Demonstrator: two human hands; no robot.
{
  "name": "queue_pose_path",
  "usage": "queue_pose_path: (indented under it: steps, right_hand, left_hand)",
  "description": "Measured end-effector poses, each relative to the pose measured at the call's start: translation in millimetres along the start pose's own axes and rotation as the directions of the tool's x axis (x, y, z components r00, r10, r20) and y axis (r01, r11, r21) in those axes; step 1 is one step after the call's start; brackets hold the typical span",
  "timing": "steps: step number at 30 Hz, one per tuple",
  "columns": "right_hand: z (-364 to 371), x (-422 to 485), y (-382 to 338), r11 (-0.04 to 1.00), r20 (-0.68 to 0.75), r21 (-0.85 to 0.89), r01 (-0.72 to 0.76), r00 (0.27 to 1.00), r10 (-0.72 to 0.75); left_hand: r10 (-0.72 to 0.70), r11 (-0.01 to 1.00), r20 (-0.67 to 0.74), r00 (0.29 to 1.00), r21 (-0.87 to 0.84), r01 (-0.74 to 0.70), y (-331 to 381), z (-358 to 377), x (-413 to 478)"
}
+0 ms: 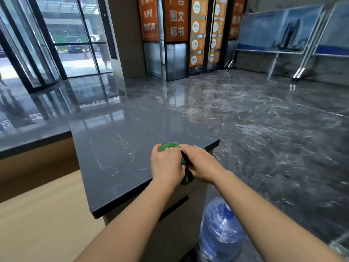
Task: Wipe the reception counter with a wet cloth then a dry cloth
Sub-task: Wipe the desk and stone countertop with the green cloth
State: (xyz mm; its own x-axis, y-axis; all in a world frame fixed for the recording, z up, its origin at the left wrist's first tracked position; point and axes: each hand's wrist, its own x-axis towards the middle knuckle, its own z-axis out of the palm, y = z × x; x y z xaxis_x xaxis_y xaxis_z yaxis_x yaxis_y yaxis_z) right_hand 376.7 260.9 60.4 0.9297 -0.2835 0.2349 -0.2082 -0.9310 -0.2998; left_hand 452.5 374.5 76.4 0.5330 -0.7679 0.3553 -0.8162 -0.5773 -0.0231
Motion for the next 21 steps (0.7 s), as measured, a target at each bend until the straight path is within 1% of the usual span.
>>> queue_pose_path:
  steps: [6,11,15,17,19,21]
  right_hand:
    - [-11.0,0.5,29.4,0.994,-0.017,0.012,-0.104,0.994,0.104]
    - [-18.8,5.6,55.2,0.986,-0.010,0.000,-0.169,0.986,0.169]
    - [-27.7,8.7,75.5,0.985,-0.001,-0.016,-0.172,0.985,0.172]
    - [-31.5,9.2,82.4,0.986,0.014,0.001,-0.168,0.986,0.168]
    - [-34.8,9.5,88.6,0.989,0.019,0.011,-0.147,0.989,0.146]
    - [-38.7,9.2,93.4,0.993,0.037,0.004,-0.120,0.992,0.120]
  left_hand:
    - [0.065,0.998,-0.010,0.998,0.014,-0.065,26.8,10.2,27.0]
    - [0.083,0.996,-0.008,0.996,0.019,-0.083,47.0,17.8,49.0]
    - [0.080,0.997,0.065,0.995,-0.005,-0.080,61.6,18.3,66.8]
    - [0.043,0.992,0.127,0.991,-0.125,-0.027,60.5,11.0,78.0]
    - [-0.075,0.947,0.182,0.980,-0.295,0.128,50.8,3.5,92.1]
    - [-0.222,0.882,0.268,0.938,-0.354,0.310,37.1,-0.5,102.8]
